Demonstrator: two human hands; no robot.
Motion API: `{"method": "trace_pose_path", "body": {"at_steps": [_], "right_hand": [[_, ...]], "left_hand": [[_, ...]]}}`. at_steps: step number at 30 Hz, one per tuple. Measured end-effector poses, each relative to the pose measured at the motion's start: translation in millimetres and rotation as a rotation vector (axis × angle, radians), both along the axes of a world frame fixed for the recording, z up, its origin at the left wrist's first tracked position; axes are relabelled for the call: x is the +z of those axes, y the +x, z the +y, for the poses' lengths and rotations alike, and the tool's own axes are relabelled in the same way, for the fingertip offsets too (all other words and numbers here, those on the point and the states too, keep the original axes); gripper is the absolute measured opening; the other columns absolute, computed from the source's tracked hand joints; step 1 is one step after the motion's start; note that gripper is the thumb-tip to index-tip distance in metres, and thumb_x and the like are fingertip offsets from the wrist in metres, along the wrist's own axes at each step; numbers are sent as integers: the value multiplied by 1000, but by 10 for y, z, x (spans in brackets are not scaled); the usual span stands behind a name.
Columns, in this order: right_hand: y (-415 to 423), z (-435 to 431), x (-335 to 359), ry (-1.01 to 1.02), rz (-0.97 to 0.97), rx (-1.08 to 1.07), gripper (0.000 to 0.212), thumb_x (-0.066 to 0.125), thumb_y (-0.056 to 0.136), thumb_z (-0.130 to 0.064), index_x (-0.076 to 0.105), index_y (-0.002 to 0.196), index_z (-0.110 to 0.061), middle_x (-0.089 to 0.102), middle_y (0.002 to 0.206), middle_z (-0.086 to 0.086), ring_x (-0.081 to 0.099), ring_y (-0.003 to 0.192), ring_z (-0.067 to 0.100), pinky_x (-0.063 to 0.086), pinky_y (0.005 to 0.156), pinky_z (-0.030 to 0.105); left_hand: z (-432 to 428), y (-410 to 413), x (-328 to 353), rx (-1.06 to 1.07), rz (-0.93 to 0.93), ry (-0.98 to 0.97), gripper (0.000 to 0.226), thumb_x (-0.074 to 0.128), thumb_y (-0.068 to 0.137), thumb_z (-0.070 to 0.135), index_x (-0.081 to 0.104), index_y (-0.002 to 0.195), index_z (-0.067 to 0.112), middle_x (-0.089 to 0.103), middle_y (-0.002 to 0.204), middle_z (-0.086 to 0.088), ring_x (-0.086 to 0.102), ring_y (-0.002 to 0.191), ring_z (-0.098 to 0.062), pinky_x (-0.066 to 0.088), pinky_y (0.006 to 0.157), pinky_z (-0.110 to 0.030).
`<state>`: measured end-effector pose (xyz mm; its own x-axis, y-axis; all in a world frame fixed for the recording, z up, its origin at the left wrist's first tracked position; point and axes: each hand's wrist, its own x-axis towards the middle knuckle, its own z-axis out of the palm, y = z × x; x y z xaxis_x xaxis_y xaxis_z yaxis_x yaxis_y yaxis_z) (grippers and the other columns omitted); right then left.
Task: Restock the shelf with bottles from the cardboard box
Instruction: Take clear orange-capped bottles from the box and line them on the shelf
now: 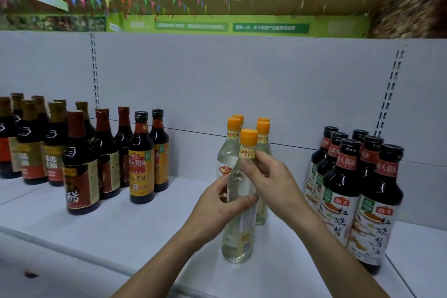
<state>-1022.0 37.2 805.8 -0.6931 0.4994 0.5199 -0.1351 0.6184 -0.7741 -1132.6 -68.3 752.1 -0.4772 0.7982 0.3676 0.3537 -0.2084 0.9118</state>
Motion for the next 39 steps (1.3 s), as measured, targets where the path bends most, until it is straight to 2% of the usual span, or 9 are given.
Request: {"method": "trace_pose_path", "body": {"at_steps": [4, 9, 16, 19, 22, 26, 30, 35, 39], "right_hand": [[-29, 33, -136, 46, -44, -77, 34, 59, 96, -51, 61, 127, -37, 71, 117, -15, 66, 108, -1, 57, 94, 32], [-2, -14, -229, 41, -49, -108, 36, 58, 95, -54, 53, 129, -46, 65, 121, -23, 60, 107, -12, 53, 80, 12], [-9, -28, -329, 31, -54, -123, 33, 48, 98, -58, 46, 130, -54, 62, 121, -28, 57, 112, -14, 54, 94, 24], [-40, -48, -364, 56, -66, -154, 24, 42, 99, -61, 41, 123, -62, 59, 125, -28, 55, 118, -10, 50, 99, 26], [-73, -48, -409, 55, -43, -177, 18, 37, 98, -66, 44, 114, -72, 60, 122, -28, 58, 114, -8, 53, 94, 26], [-122, 19, -532, 20, -42, -190, 43, 36, 94, -70, 50, 130, -51, 66, 123, -13, 67, 110, 10, 59, 89, 44], [-113, 37, -709, 40, -123, -215, 30, 39, 104, -52, 47, 133, -48, 67, 120, -10, 65, 110, 9, 58, 91, 43], [-110, -67, -855, 20, -203, -200, 41, 39, 96, -66, 44, 133, -49, 67, 124, -13, 63, 114, 7, 55, 97, 41], [-119, -107, -840, 64, -257, -233, 43, 51, 95, -61, 46, 134, -43, 66, 122, -17, 64, 105, -1, 54, 96, 33]], "left_hand": [[56, -100, -58, 40, 21, -3, 45, 78, 85, 53, 61, 126, 45, 73, 117, 20, 71, 106, -6, 61, 93, -35], [80, -76, -89, 109, 54, 3, 38, 74, 81, 65, 61, 114, 51, 73, 108, 21, 68, 95, 8, 59, 80, -22], [131, -82, -180, 172, 104, 5, 66, 75, 63, 81, 53, 118, 52, 67, 111, 16, 68, 102, -4, 62, 86, -39], [89, -67, -204, 169, 102, -22, 66, 78, 70, 71, 48, 124, 48, 71, 106, 20, 70, 94, 2, 63, 83, -36], [45, -60, -217, 209, 142, -56, 68, 83, 74, 59, 41, 126, 45, 63, 102, 24, 65, 90, 6, 58, 75, -19], [-2, -121, -282, 259, 159, -90, 78, 87, 73, 52, 31, 126, 49, 52, 109, 27, 60, 99, 1, 55, 78, -17], [26, -201, -342, 329, 192, -111, 78, 87, 68, 59, 37, 126, 44, 54, 118, 19, 61, 107, -7, 60, 88, -33], [133, -239, -389, 422, 258, -117, 76, 81, 66, 66, 41, 123, 38, 48, 109, 14, 57, 104, -11, 59, 85, -38], [164, -220, -446, 422, 258, -127, 75, 86, 70, 50, 37, 124, 39, 43, 112, 12, 52, 107, -14, 58, 88, -40]]}}
